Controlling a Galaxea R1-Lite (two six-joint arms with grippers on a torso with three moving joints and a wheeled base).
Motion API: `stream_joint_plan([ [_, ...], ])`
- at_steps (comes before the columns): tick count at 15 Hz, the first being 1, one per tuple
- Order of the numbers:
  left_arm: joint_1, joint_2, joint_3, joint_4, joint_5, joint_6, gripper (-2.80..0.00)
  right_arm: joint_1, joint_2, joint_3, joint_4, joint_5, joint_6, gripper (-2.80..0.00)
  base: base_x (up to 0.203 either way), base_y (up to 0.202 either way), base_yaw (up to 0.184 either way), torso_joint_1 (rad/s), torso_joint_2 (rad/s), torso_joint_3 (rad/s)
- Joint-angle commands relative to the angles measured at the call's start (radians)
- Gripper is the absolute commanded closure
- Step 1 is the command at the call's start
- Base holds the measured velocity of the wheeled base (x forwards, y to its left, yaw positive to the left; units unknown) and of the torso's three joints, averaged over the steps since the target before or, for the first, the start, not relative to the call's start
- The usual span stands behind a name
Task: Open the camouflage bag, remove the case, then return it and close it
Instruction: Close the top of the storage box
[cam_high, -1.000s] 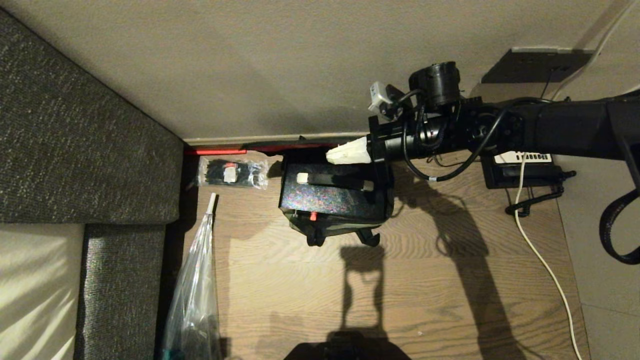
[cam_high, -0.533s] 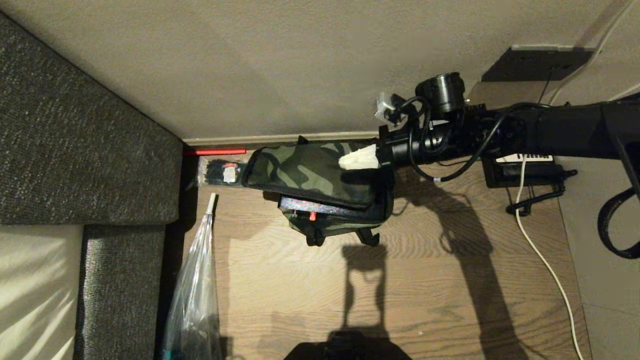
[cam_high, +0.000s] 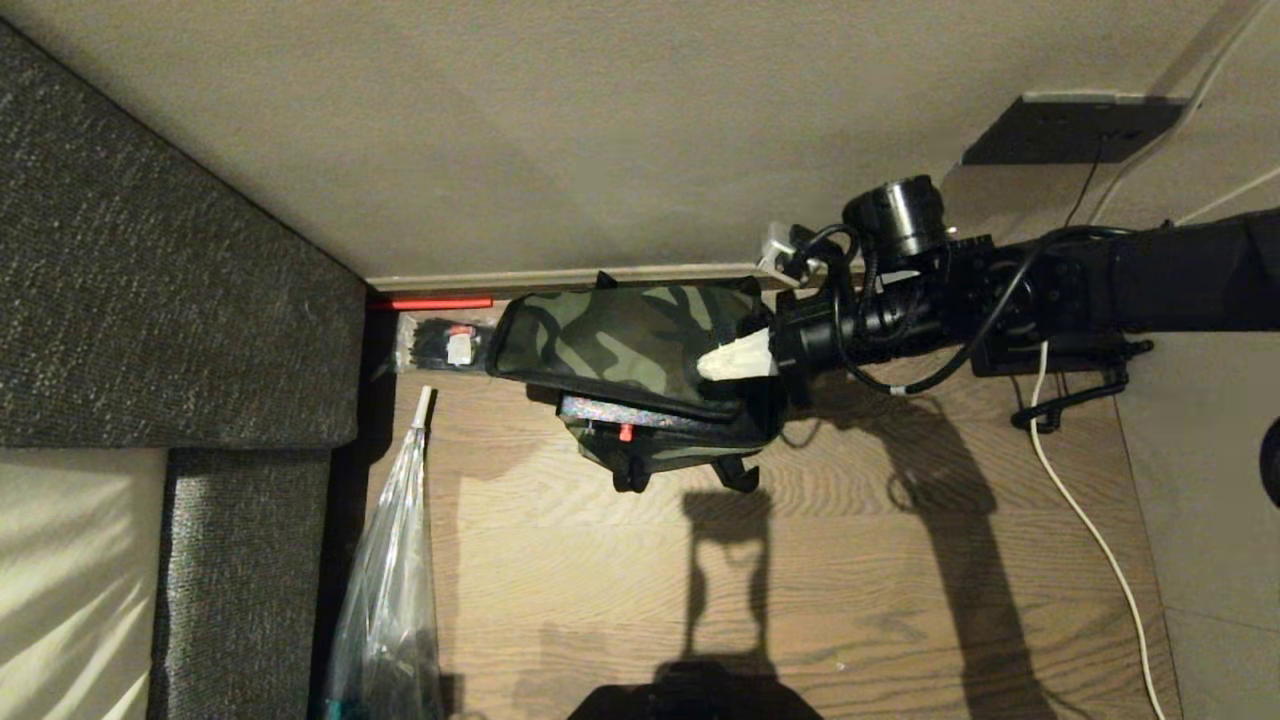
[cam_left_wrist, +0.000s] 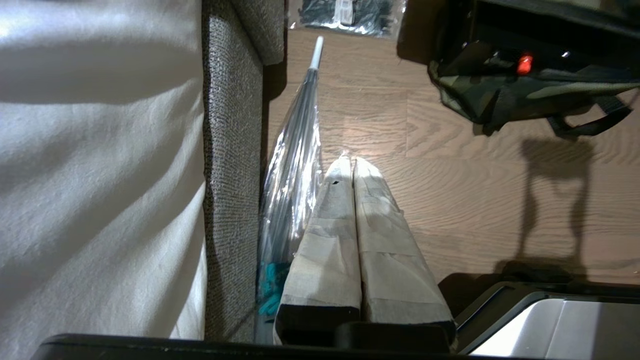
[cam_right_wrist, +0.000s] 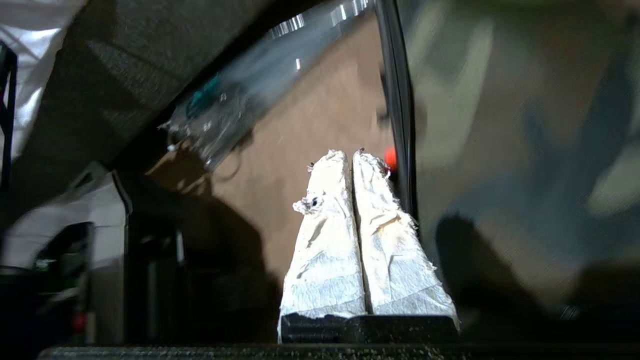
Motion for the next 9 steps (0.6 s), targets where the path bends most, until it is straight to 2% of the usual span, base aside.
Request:
stream_joint_plan([
  [1, 0.000, -0.002, 0.003, 0.000, 0.001, -0.001, 0.00, 0.002, 0.027, 0.028, -0.001, -0.006, 0.008, 0.00, 0.000, 0.000, 0.000, 0.000, 0.00, 0.000],
  [5, 0.000, -0.002, 0.003, 0.000, 0.001, -0.001, 0.00, 0.007, 0.119, 0.001, -0.019, -0.098, 0.040, 0.00, 0.000, 0.000, 0.000, 0.000, 0.00, 0.000],
  [7, 0.000, -0.002, 0.003, 0.000, 0.001, -0.001, 0.00, 0.010, 0.167, -0.008, -0.099, -0.197, 0.052, 0.00, 0.000, 0.000, 0.000, 0.000, 0.00, 0.000],
  [9, 0.000, -0.002, 0.003, 0.000, 0.001, -0.001, 0.00, 0.016, 0.216, -0.014, -0.192, -0.262, 0.088, 0.00, 0.000, 0.000, 0.000, 0.000, 0.00, 0.000],
])
